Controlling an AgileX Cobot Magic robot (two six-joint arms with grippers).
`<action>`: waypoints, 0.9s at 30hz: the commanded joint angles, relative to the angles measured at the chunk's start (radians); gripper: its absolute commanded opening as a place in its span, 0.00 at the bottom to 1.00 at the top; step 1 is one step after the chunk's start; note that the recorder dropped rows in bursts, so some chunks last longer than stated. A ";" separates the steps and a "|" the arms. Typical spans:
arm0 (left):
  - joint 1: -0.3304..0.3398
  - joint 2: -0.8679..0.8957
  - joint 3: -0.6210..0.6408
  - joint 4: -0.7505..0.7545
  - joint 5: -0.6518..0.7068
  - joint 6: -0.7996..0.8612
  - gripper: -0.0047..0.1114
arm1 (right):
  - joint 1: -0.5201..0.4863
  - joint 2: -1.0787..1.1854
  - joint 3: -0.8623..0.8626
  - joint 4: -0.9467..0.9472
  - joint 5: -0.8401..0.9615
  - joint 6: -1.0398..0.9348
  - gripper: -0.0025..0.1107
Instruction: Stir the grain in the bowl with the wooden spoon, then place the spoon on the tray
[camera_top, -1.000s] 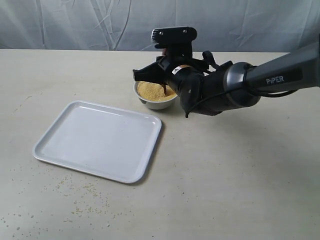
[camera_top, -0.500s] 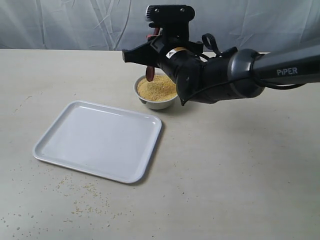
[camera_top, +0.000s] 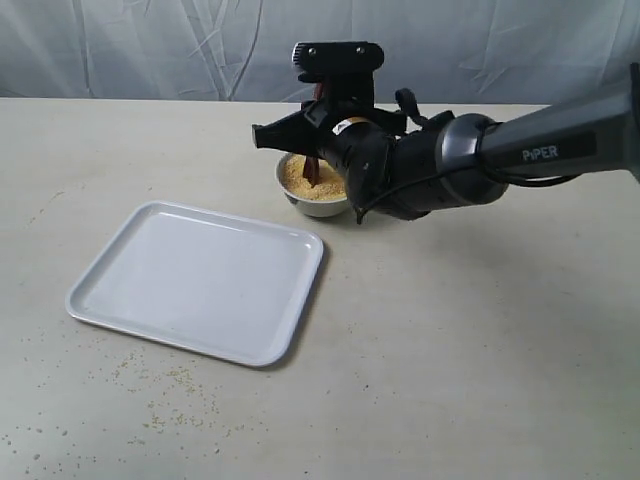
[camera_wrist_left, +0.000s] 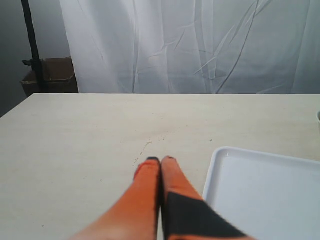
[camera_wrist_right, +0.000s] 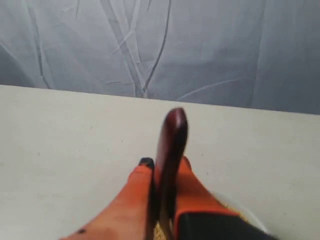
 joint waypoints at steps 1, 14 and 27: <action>0.001 -0.005 0.005 0.000 -0.007 -0.001 0.04 | -0.008 -0.083 -0.002 0.021 -0.029 -0.068 0.02; 0.001 -0.005 0.005 0.000 -0.007 -0.001 0.04 | -0.009 -0.001 -0.002 0.247 -0.011 -0.283 0.02; 0.001 -0.005 0.005 0.000 -0.007 -0.001 0.04 | 0.003 -0.071 -0.002 0.201 0.041 -0.276 0.02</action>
